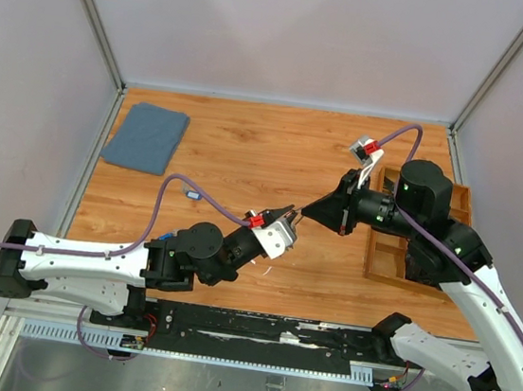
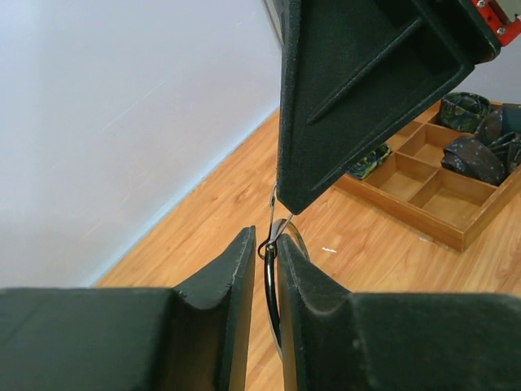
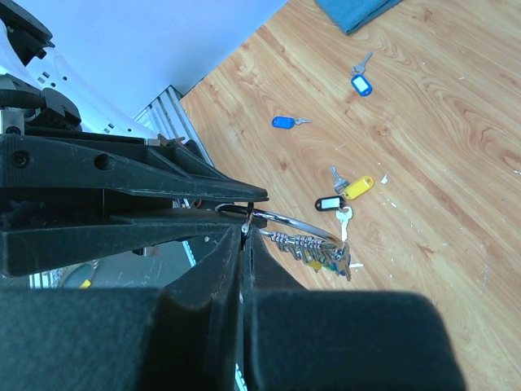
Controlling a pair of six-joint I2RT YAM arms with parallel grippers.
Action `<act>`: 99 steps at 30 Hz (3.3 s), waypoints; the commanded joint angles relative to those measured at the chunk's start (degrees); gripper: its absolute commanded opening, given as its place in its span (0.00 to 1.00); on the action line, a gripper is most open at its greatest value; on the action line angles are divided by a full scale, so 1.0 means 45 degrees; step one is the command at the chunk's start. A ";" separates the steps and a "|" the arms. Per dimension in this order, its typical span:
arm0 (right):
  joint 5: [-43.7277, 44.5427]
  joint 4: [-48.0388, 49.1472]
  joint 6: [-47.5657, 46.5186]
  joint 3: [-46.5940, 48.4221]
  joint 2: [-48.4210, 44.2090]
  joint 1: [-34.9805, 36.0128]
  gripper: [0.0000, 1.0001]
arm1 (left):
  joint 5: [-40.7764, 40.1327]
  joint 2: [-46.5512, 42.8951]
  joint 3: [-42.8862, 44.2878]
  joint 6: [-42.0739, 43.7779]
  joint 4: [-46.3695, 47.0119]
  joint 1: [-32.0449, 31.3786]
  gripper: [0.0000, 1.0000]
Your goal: Put the keys on the keyring
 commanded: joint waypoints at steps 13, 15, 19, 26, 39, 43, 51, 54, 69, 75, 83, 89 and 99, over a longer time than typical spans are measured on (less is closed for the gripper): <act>-0.0142 0.0768 0.0503 -0.0427 -0.0260 -0.0161 0.01 | 0.0547 -0.0322 0.0026 -0.0258 0.0910 0.0023 0.31; -0.0139 0.0761 0.0495 -0.0416 -0.0290 -0.0163 0.01 | 0.0567 -0.0268 0.0044 -0.0257 0.0909 0.0023 0.30; -0.0126 0.0763 0.0512 -0.0390 -0.0339 -0.0169 0.00 | 0.0607 -0.0223 0.0027 -0.0306 0.0856 0.0014 0.30; -0.0066 0.0882 0.0532 -0.0394 -0.0456 -0.0153 0.01 | 0.0923 -0.0279 -0.0049 -0.0591 0.0702 0.0023 0.40; -0.0339 0.1017 0.0609 -0.0407 -0.0516 -0.0162 0.01 | 0.1021 -0.0083 -0.0002 -0.0497 0.0851 0.0021 0.33; -0.0436 0.1064 0.0658 -0.0418 -0.0536 -0.0162 0.01 | 0.1009 -0.0043 0.0008 -0.0435 0.0870 0.0022 0.32; -0.0546 0.1144 0.0668 -0.0429 -0.0571 -0.0159 0.01 | 0.0923 0.0033 0.0008 -0.0356 0.0917 0.0018 0.25; -0.0528 0.1138 0.0669 -0.0450 -0.0611 -0.0174 0.01 | 0.0877 0.0047 0.0008 -0.0326 0.0928 0.0013 0.22; 0.0123 0.0290 -0.0161 -0.0101 -0.0694 -0.0174 0.01 | 0.0687 0.0030 0.0051 0.0038 0.0770 0.0028 0.00; 0.0082 0.0302 -0.0171 -0.0064 -0.0692 -0.0167 0.01 | 0.0596 0.0038 0.0038 0.0113 0.0766 0.0023 0.14; 0.0039 0.0303 -0.0116 -0.0050 -0.0760 -0.0163 0.00 | 0.0446 -0.0068 -0.0051 0.0118 0.0831 0.0026 0.23; 0.0000 0.0337 -0.0075 -0.0057 -0.0838 -0.0158 0.01 | 0.0465 -0.0028 -0.0017 0.0114 0.0870 0.0021 0.23; -0.0030 0.0391 -0.0005 -0.0283 -0.0862 -0.0173 0.01 | 0.0629 -0.0018 0.0122 0.0113 0.0702 0.0023 0.01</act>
